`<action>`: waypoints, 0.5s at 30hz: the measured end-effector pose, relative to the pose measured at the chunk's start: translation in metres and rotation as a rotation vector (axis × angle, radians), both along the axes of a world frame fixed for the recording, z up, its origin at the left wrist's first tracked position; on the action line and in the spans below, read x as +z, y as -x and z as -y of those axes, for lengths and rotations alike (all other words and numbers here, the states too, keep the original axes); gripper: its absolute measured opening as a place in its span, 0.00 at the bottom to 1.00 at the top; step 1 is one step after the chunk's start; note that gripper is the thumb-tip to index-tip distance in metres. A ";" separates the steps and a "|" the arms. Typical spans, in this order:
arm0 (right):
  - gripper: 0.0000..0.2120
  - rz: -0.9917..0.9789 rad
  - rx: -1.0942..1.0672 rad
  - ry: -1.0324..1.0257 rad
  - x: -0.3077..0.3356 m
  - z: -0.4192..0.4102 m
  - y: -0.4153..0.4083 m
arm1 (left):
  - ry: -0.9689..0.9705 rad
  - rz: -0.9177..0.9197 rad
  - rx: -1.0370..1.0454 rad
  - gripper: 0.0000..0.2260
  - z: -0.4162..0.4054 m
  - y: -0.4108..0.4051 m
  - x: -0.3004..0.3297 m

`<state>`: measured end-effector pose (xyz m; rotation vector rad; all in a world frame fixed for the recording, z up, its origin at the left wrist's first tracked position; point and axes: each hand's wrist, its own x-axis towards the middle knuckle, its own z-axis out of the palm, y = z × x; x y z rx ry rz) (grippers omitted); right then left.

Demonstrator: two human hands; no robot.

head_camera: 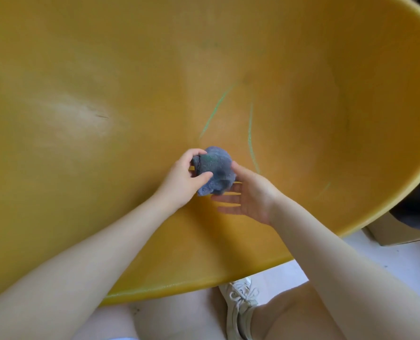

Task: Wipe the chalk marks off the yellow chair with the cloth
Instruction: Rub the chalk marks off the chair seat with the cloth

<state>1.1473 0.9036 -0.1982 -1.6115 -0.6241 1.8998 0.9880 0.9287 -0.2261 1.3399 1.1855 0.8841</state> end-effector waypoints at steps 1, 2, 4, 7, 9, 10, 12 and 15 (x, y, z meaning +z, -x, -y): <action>0.09 0.024 -0.037 -0.092 0.001 0.001 0.002 | 0.012 0.029 0.014 0.16 0.000 -0.001 -0.001; 0.04 0.108 -0.103 -0.183 0.000 0.000 0.004 | 0.023 0.054 0.013 0.15 0.000 -0.001 0.000; 0.06 0.320 -0.261 -0.304 -0.004 -0.004 0.006 | 0.029 0.054 -0.025 0.12 0.002 -0.003 0.001; 0.11 0.371 -0.502 -0.339 -0.007 -0.010 0.012 | 0.048 0.038 -0.101 0.10 0.010 -0.010 0.000; 0.06 0.345 -0.472 -0.378 -0.008 -0.011 0.016 | 0.067 0.059 -0.108 0.11 0.014 -0.013 -0.001; 0.05 0.284 -0.404 -0.389 -0.006 -0.010 0.018 | 0.072 0.080 -0.095 0.12 0.015 -0.013 -0.002; 0.06 0.159 -0.228 -0.386 0.000 -0.004 0.020 | 0.097 0.119 -0.069 0.13 0.015 -0.011 -0.002; 0.08 0.115 -0.079 -0.434 0.000 0.005 0.013 | 0.229 0.243 -0.101 0.12 0.017 -0.009 -0.001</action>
